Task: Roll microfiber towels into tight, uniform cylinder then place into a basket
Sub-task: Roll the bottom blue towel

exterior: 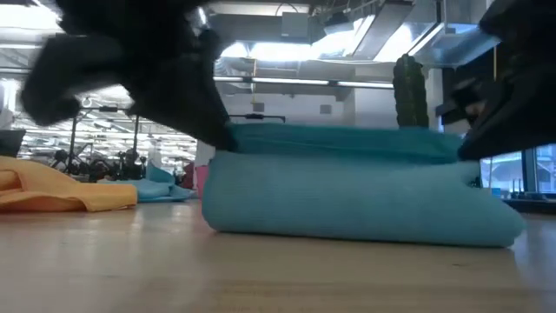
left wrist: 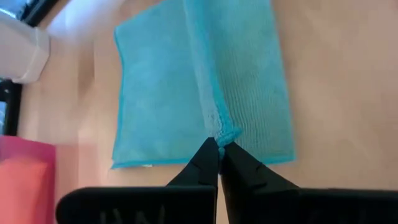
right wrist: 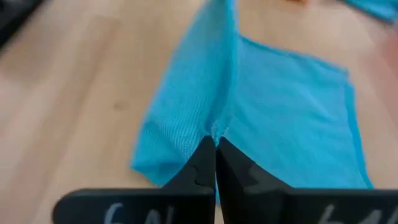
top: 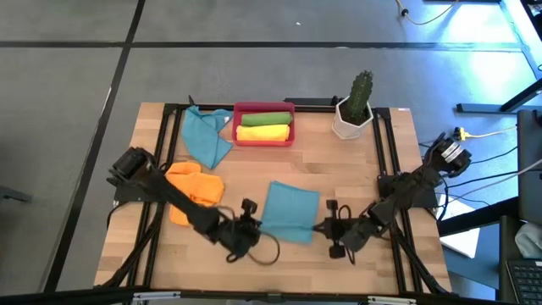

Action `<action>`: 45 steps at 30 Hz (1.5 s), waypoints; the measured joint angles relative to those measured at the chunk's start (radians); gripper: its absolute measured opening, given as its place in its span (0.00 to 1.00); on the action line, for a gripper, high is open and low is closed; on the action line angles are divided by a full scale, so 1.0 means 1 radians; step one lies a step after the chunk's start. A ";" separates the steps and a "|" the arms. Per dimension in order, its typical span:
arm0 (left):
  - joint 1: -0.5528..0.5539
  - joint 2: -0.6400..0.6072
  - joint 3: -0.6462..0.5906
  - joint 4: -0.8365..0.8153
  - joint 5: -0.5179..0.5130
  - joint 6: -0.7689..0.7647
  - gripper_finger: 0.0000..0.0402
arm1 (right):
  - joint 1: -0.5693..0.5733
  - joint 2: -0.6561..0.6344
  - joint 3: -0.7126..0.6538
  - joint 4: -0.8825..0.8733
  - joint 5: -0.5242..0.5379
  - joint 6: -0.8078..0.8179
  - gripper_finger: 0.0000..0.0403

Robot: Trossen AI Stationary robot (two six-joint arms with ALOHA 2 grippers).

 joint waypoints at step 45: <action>0.443 0.000 -0.098 0.285 0.294 0.170 0.00 | -0.157 -0.021 -0.047 -0.302 0.249 0.399 0.09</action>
